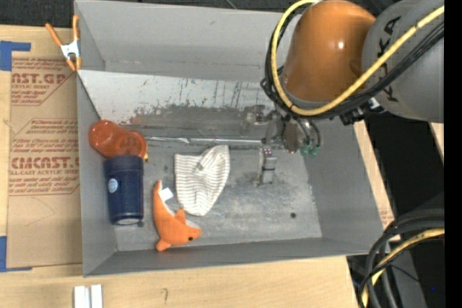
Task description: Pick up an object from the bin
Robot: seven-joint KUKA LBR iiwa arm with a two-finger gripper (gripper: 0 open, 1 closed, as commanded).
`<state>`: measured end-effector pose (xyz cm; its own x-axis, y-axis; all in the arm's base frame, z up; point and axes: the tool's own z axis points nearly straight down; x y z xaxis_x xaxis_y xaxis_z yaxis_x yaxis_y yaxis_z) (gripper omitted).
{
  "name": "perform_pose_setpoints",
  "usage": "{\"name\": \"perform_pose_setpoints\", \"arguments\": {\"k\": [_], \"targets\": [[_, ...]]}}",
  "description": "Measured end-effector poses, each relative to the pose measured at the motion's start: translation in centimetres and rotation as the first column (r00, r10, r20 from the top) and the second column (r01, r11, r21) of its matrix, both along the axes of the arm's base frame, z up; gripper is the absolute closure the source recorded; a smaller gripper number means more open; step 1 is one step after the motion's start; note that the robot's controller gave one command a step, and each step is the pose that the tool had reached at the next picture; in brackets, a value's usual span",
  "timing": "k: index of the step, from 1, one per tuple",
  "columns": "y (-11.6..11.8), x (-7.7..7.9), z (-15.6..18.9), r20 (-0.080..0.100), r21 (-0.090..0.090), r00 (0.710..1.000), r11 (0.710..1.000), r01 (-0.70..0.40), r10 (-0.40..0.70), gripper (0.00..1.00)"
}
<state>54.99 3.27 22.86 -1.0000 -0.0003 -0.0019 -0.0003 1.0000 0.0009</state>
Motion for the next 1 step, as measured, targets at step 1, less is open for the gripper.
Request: {"name": "perform_pose_setpoints", "arguments": {"k": [1], "targets": [[1.52,-0.16,-3.30,0.005,-0.002,0.996,0.996,-0.092,0.092,0.00]]}}
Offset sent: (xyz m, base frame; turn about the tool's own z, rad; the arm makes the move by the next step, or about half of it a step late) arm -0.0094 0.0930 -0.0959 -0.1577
